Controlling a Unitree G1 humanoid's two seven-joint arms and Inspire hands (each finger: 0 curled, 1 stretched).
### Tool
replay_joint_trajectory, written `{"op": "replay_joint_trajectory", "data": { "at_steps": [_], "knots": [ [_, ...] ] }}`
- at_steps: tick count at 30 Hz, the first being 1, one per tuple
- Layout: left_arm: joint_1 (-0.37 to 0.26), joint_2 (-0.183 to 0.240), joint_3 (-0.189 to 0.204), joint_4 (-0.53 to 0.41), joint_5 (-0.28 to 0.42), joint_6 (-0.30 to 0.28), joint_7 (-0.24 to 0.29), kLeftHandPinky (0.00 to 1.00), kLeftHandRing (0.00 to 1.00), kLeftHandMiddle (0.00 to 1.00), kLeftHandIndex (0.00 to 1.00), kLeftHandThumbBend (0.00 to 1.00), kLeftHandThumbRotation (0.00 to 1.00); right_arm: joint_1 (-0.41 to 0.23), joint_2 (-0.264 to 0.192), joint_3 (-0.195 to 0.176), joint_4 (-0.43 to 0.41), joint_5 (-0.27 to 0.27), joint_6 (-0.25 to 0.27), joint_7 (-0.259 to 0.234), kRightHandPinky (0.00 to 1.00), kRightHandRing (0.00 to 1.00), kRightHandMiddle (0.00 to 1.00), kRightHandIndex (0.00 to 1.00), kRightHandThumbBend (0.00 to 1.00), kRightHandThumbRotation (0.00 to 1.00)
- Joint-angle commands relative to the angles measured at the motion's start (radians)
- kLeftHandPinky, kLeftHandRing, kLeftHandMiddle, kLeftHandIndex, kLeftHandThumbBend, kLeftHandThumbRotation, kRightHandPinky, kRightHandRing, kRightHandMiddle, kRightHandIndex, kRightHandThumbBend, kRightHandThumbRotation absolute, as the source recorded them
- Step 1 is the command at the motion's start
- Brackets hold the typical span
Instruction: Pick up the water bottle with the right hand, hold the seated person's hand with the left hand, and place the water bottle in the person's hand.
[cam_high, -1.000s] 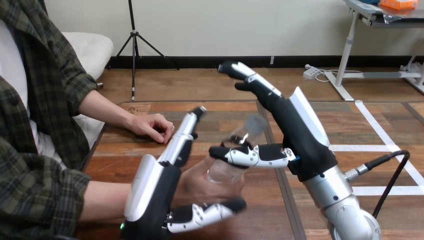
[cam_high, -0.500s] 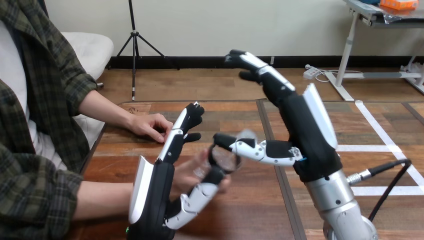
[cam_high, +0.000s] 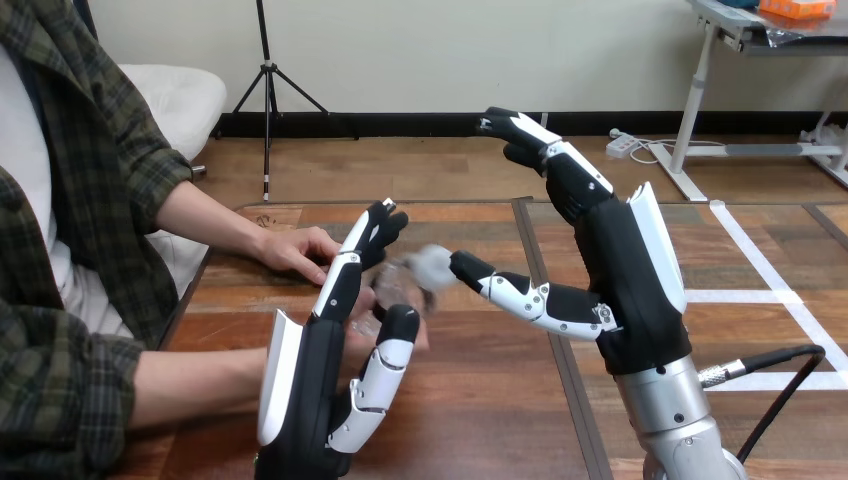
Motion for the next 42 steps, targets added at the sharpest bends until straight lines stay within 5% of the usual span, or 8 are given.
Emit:
{"op": "replay_joint_trajectory", "data": {
  "at_steps": [1,42],
  "knots": [
    [-0.030,-0.016,0.023,-0.031,-0.019,-0.012,-0.011,0.84,0.85,0.85,0.90,0.34,1.00,-0.028,0.027,-0.026,0.005,0.012,-0.028,-0.023,0.85,0.89,0.88,0.81,0.56,0.10],
    [0.001,-0.063,0.033,-0.051,-0.126,-0.013,-0.153,0.74,0.80,0.82,0.86,0.20,1.00,0.012,0.111,-0.048,0.020,0.051,-0.051,-0.066,0.76,0.82,0.84,0.77,0.48,0.14]
  ]
}}
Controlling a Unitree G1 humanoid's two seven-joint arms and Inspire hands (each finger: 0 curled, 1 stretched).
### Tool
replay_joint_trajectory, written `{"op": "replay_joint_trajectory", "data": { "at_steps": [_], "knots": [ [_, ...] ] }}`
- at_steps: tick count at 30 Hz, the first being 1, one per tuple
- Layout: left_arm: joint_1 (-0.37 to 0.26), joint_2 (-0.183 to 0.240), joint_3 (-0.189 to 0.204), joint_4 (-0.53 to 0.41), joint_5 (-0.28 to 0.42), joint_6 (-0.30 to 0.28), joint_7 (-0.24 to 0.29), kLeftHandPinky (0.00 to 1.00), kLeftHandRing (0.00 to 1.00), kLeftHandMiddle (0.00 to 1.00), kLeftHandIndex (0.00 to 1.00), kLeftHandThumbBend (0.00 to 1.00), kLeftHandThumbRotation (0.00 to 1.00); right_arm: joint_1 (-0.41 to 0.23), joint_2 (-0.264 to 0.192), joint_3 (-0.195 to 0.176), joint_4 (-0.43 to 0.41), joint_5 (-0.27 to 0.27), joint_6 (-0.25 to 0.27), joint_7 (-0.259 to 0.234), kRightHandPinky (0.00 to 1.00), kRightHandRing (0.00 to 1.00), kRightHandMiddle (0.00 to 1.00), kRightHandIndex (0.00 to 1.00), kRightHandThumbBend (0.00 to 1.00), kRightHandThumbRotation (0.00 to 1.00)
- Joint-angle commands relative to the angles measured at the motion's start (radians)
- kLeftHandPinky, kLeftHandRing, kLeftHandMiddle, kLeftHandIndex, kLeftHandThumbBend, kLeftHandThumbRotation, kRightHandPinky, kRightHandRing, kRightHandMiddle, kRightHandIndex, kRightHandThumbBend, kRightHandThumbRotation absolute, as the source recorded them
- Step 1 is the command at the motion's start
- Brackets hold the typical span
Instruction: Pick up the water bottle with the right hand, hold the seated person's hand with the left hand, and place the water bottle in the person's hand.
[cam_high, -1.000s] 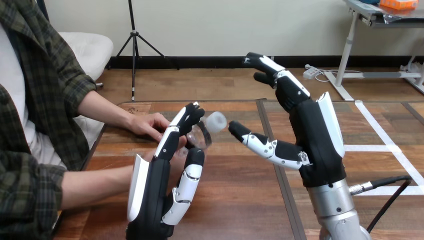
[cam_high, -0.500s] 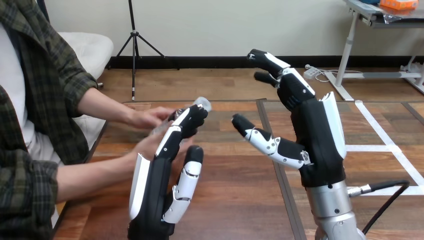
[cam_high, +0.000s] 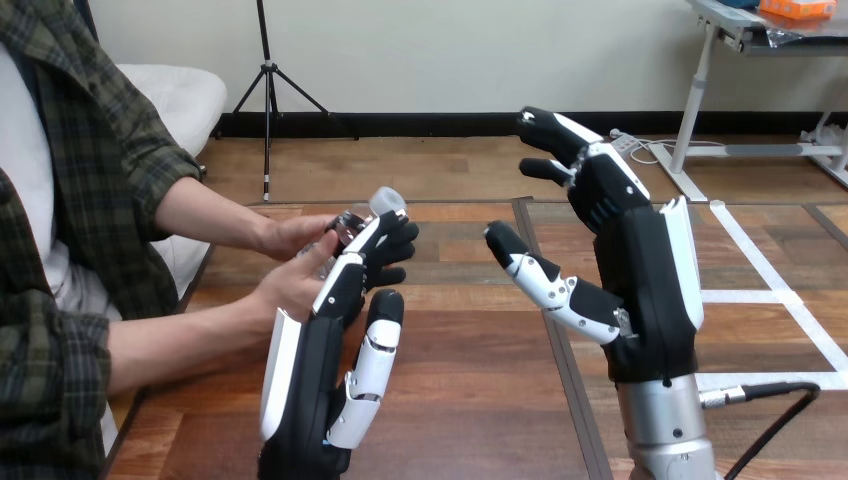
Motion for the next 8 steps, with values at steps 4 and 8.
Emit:
{"op": "replay_joint_trajectory", "data": {
  "at_steps": [4,8],
  "knots": [
    [-0.009,-0.031,0.010,-0.056,-0.008,-0.016,-0.008,0.74,0.79,0.82,0.86,0.19,1.00,-0.019,0.028,-0.018,0.001,0.009,-0.017,-0.016,0.75,0.82,0.84,0.77,0.47,0.14],
    [-0.005,-0.039,0.014,-0.062,0.005,-0.018,-0.004,0.73,0.78,0.81,0.86,0.18,1.00,-0.011,0.035,-0.019,0.000,0.010,-0.016,-0.017,0.74,0.81,0.83,0.77,0.47,0.15]
  ]
}}
